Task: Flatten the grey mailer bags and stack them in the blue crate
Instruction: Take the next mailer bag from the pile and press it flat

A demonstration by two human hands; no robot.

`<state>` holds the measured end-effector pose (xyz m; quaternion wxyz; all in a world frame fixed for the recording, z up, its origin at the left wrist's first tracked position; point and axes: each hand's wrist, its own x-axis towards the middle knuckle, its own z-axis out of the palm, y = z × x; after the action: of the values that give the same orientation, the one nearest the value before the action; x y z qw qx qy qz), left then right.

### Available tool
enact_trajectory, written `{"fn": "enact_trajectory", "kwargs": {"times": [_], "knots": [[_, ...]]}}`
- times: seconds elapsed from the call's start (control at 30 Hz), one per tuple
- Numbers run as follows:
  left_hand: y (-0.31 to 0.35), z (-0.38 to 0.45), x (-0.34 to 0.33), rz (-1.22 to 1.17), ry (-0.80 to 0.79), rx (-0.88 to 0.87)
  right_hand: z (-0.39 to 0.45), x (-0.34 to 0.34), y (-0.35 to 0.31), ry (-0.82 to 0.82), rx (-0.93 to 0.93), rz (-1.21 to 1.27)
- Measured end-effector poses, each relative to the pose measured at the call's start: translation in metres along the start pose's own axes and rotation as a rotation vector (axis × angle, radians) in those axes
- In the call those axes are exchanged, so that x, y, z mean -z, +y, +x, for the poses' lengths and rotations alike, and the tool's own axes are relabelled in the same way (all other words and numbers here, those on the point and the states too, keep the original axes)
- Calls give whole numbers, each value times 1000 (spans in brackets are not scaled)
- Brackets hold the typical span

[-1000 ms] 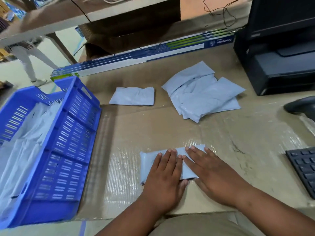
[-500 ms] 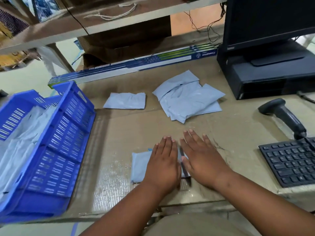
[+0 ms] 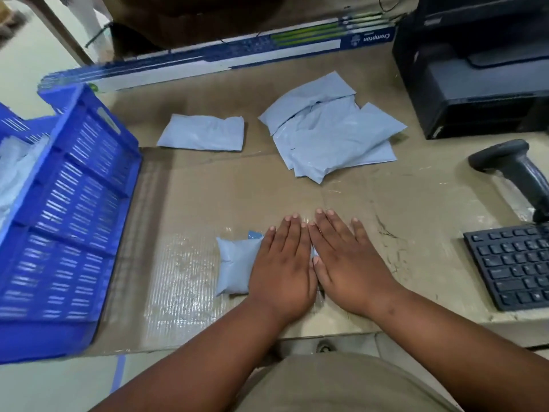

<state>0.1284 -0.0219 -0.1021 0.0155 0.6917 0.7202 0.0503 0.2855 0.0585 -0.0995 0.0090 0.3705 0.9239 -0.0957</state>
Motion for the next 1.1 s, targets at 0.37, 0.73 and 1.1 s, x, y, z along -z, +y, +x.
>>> {"fn": "enact_trajectory", "kwargs": {"times": [0.37, 0.73, 1.1], "knots": [[0, 0, 2, -18, -10, -9, 0, 4, -2, -11, -2, -16], [-34, -22, 24, 111, 4, 41, 11, 19, -31, 16, 83, -50], [-46, -26, 15, 100, 8, 73, 23, 0, -43, 21, 169, -74]]}}
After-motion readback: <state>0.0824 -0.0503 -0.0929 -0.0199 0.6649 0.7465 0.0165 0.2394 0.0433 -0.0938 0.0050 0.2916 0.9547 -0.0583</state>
